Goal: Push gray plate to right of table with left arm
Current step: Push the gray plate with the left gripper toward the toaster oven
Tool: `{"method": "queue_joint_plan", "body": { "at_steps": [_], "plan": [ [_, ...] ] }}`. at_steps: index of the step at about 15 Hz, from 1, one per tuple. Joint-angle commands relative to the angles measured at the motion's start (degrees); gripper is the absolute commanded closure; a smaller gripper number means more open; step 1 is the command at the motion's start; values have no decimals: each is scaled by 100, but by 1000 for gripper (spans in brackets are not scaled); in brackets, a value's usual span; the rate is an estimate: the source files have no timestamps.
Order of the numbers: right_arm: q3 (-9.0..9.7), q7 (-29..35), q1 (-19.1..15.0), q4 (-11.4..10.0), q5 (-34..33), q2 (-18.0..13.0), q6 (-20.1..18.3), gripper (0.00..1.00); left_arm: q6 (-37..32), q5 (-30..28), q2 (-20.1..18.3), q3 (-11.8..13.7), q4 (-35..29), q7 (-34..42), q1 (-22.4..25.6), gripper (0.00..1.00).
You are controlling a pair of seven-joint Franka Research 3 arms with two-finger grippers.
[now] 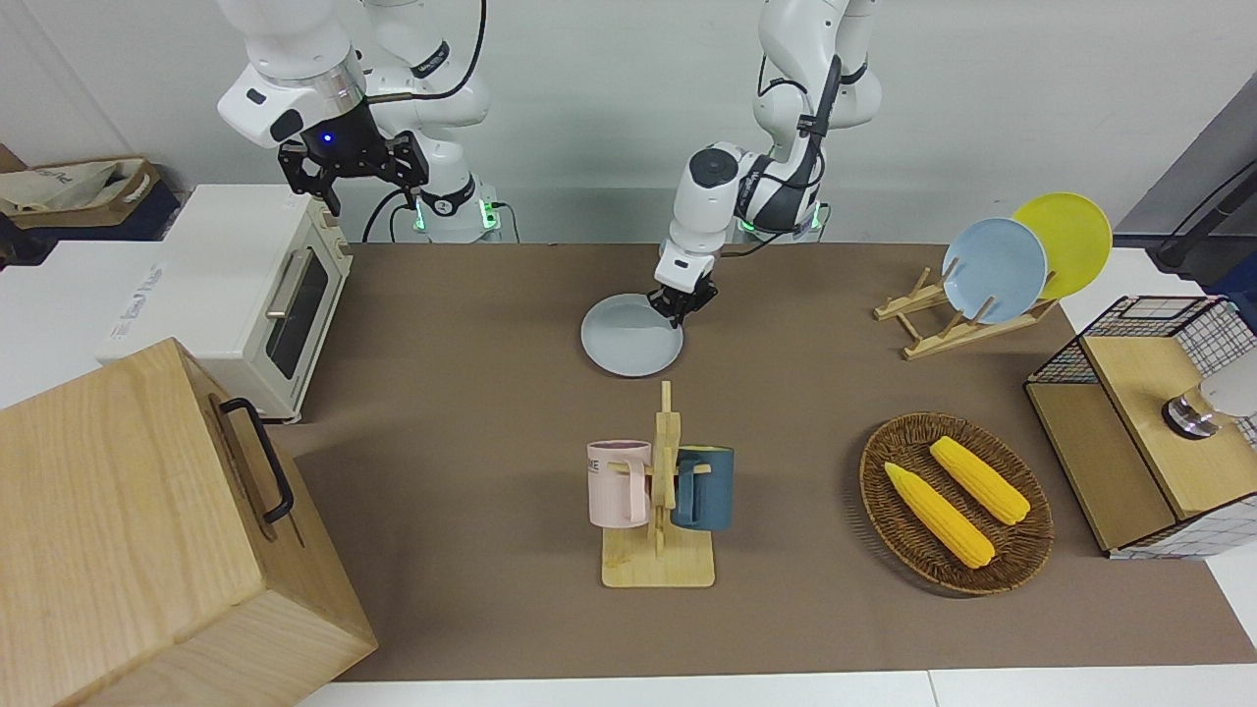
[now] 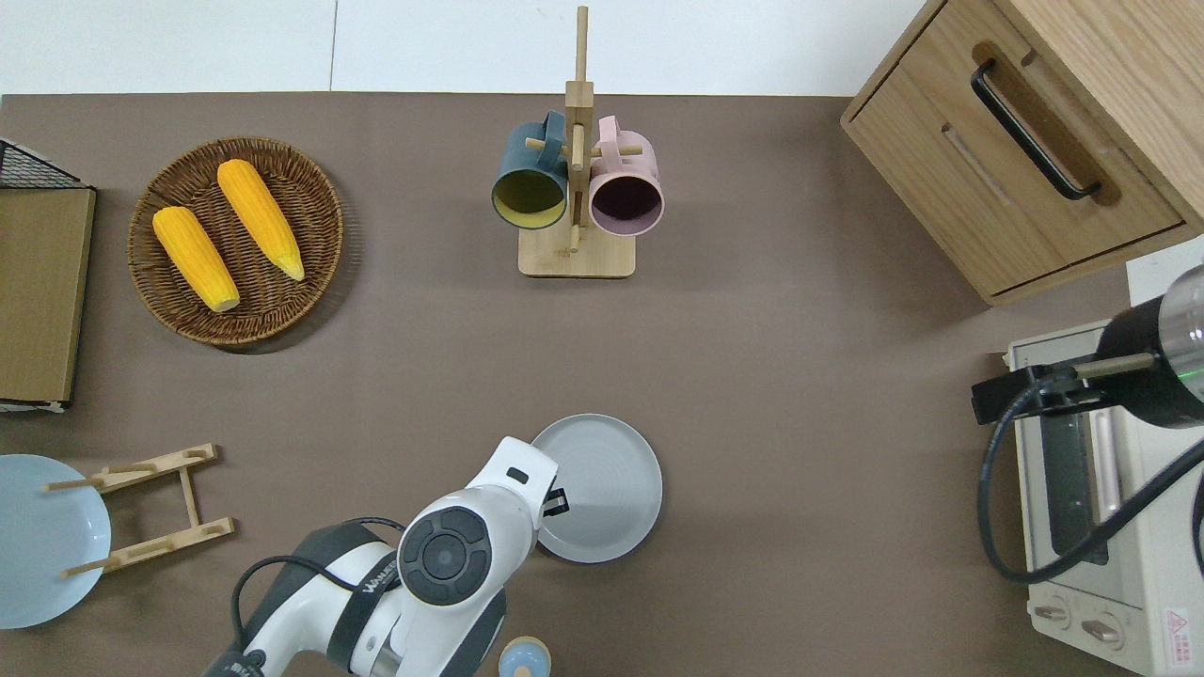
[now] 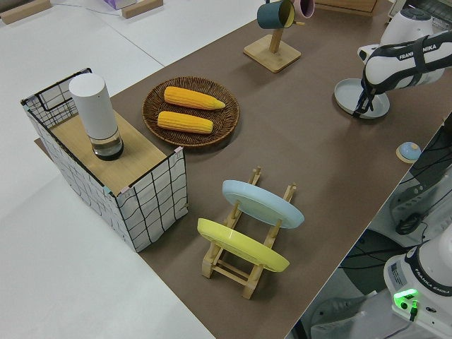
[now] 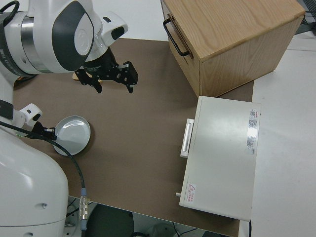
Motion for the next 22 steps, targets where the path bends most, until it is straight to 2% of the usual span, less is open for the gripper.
{"method": "queue_joint_plan", "body": {
  "at_steps": [1, 9, 18, 22],
  "plan": [
    [92, 66, -115, 53, 25, -14, -89, 17, 44, 606, 835, 29, 535, -846, -305, 1000],
    [92, 75, -115, 53, 25, -14, -89, 17, -9, 1143, 1380, 72, 1186, -1866, -798, 1000],
    [92, 75, -107, 53, 25, -14, -89, 17, -325, 2136, 2276, 108, 2187, -3053, -1333, 1000],
    [92, 75, -107, 53, 25, -14, -89, 17, -537, 2295, 2461, 617, 2575, -3229, -1896, 1000]
  ]
}}
